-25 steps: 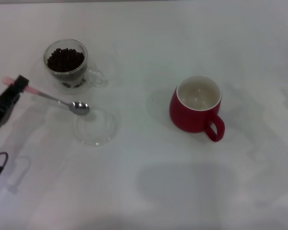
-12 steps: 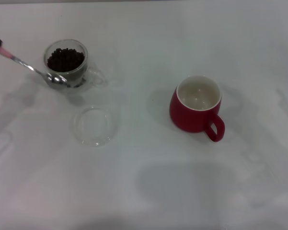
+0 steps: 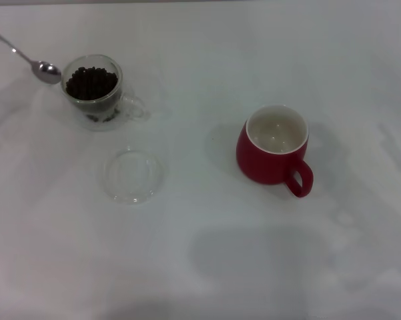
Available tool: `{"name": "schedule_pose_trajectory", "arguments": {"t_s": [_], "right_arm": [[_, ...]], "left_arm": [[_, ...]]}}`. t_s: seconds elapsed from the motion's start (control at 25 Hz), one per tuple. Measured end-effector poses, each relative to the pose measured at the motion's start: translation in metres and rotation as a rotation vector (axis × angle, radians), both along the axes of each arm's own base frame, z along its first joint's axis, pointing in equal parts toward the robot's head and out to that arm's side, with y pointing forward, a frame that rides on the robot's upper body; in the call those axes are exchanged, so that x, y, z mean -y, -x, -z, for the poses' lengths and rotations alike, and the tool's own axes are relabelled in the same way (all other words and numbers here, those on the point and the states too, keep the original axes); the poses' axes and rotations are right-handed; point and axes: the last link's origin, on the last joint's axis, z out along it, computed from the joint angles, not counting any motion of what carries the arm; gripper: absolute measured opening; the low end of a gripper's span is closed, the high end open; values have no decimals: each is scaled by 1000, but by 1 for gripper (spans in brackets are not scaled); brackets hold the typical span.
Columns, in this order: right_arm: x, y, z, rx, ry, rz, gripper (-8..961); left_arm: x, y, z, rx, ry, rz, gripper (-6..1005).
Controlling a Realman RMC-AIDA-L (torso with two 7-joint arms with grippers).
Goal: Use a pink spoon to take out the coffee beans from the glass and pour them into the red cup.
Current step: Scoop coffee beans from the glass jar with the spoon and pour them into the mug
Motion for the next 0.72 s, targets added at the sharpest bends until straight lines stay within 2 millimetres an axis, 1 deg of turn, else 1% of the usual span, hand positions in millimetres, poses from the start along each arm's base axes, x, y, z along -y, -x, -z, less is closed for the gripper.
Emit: {"name": "schedule_pose_trajectory", "arguments": {"t_s": [0.2,0.44,0.52,0.72], "right_arm": [[-1,2,3,-7,1,1,666],[0,2,6,-15,6,5,666],[1,3,8,-21,8,5,666],[3,4,10,-25,13,7,666]], "left_arm": [[-31,-15,6,-80,76,-26,130],[-59,-29,14,-174,123,-53,129],[-66,-33,18,-211,139,-63,129],[-73,-39,28,-255,166,-72,129]]}}
